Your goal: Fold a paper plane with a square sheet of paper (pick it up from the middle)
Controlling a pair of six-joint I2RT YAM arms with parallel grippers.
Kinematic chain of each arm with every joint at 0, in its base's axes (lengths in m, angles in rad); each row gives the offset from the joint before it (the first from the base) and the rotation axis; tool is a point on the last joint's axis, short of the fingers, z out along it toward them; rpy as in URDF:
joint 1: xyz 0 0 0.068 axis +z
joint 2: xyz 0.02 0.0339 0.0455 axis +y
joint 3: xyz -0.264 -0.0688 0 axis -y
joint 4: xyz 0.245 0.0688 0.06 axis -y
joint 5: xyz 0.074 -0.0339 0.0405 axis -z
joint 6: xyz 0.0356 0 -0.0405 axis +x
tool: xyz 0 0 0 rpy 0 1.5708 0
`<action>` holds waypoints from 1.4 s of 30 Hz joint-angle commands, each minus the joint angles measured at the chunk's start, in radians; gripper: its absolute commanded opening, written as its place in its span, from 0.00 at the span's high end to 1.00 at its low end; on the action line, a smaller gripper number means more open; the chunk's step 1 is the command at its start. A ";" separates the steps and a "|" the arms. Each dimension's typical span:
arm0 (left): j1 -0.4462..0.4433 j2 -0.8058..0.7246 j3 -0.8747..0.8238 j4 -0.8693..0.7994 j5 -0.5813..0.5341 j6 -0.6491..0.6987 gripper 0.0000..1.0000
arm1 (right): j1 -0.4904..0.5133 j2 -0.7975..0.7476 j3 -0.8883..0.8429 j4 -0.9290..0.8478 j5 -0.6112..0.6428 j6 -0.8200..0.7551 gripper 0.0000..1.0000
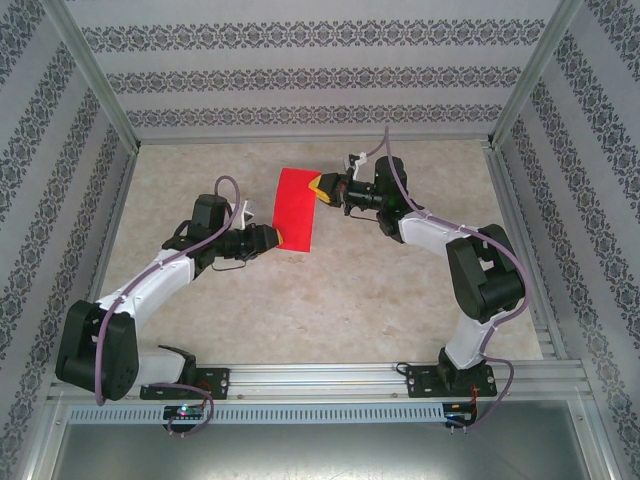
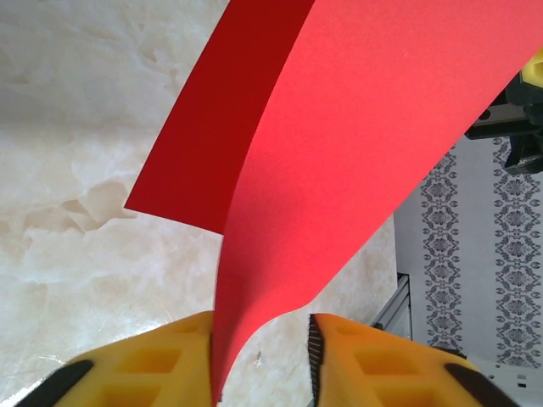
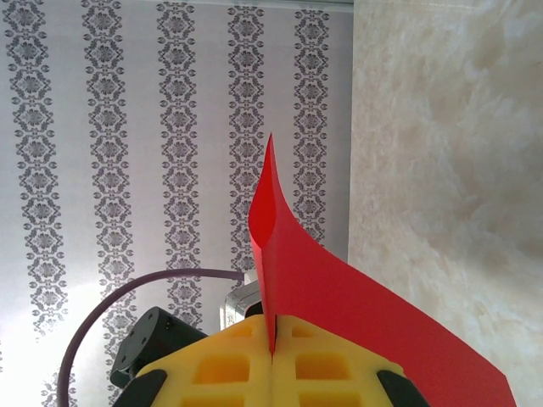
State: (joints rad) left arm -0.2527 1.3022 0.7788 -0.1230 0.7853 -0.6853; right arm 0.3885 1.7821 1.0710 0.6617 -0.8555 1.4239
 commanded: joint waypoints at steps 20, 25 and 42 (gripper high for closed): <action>0.012 -0.072 -0.016 -0.210 -0.018 0.030 0.97 | 0.043 0.146 -0.027 0.017 -0.033 -0.063 1.00; 0.003 -0.019 -0.051 -0.162 -0.009 0.017 0.97 | 0.047 0.196 -0.029 0.021 -0.036 -0.086 1.00; -0.069 0.213 0.048 -0.077 -0.013 0.003 0.96 | 0.015 0.271 0.102 -0.383 -0.019 -0.422 0.87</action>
State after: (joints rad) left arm -0.3004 1.4799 0.7887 -0.2432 0.7769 -0.6788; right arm 0.4088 2.0468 1.1233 0.4377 -0.8867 1.1648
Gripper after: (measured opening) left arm 0.067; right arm 0.114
